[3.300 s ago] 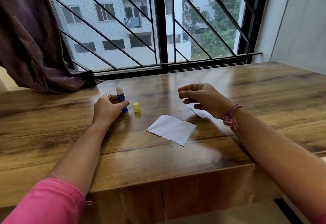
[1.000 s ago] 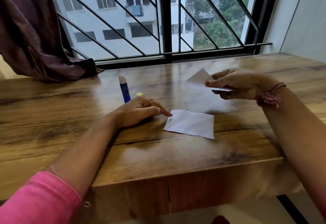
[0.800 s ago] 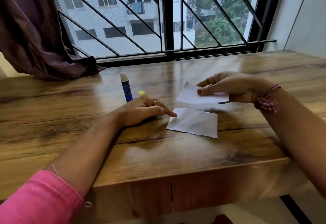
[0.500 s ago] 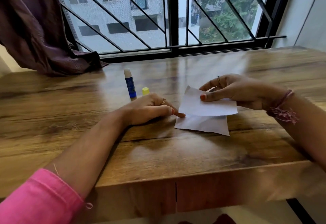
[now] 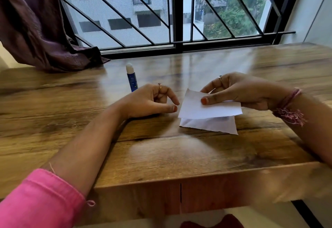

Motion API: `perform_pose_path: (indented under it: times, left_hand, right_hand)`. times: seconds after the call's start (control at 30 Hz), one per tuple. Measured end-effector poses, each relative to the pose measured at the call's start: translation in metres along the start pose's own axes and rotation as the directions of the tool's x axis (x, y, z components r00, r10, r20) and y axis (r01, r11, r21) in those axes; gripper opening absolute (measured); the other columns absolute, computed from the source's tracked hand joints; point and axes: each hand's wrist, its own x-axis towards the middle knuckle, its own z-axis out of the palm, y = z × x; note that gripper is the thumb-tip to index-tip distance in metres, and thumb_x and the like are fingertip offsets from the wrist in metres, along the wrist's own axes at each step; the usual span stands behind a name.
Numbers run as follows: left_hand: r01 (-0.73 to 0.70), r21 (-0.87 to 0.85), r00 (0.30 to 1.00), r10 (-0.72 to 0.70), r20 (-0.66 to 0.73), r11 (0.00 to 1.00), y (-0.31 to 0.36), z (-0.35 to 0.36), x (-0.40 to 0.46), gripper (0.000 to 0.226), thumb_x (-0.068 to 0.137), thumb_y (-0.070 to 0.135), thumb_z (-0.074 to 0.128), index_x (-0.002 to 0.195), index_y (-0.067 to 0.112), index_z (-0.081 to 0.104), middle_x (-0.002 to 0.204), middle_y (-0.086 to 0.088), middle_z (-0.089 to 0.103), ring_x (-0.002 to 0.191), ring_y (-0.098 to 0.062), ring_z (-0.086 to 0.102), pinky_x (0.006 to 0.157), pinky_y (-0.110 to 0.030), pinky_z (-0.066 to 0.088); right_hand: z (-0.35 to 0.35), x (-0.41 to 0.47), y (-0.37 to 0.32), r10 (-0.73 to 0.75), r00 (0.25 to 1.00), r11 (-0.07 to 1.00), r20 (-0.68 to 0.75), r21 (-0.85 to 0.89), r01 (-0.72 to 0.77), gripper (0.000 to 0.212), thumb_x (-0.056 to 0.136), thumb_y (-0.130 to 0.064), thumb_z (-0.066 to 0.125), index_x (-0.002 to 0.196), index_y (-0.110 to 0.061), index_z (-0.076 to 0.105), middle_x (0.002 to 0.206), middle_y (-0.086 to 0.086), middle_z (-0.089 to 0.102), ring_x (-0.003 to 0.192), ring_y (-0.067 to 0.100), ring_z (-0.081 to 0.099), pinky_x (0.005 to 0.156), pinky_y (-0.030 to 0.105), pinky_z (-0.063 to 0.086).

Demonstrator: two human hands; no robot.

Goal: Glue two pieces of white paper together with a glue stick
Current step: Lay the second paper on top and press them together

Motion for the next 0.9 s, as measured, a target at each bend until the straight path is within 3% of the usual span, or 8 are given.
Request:
perform_pose_path:
  times: [0.2, 0.4, 0.9]
  left_hand:
    - [0.019, 0.057, 0.999, -0.022, 0.039, 0.998, -0.0001, -0.0016, 0.0005, 0.023, 0.078, 0.045, 0.072, 0.09, 0.026, 0.071, 0.057, 0.012, 0.039, 0.054, -0.008, 0.037, 0.051, -0.015, 0.031]
    - [0.027, 0.083, 0.998, -0.031, 0.058, 0.996, 0.003, -0.003, -0.0002, 0.017, 0.081, 0.039, 0.072, 0.09, 0.025, 0.072, 0.062, 0.004, 0.047, 0.058, -0.009, 0.043, 0.051, -0.015, 0.034]
    - [0.042, 0.058, 0.995, -0.047, 0.089, 0.997, 0.0039, -0.0017, 0.0005, 0.021, 0.078, 0.04, 0.075, 0.087, 0.022, 0.072, 0.053, 0.016, 0.047, 0.051, -0.001, 0.042, 0.048, -0.011, 0.034]
  right_hand:
    - [0.004, -0.001, 0.0007, 0.016, 1.0, 0.998, 0.009, -0.068, -0.015, 0.051, 0.057, -0.023, 0.08, 0.104, -0.007, 0.069, 0.095, 0.015, 0.075, 0.072, 0.019, 0.071, 0.054, 0.022, 0.058]
    - [0.0022, -0.0006, 0.0008, 0.014, 1.0, 0.997, -0.017, -0.07, -0.015, 0.046, 0.06, -0.02, 0.079, 0.102, -0.005, 0.07, 0.091, 0.014, 0.075, 0.069, 0.018, 0.071, 0.05, 0.021, 0.055]
    - [0.0033, 0.0, 0.0017, 0.026, 1.0, 0.996, -0.007, -0.081, -0.027, 0.043, 0.062, -0.018, 0.078, 0.102, -0.004, 0.07, 0.093, 0.014, 0.075, 0.071, 0.017, 0.072, 0.054, 0.021, 0.056]
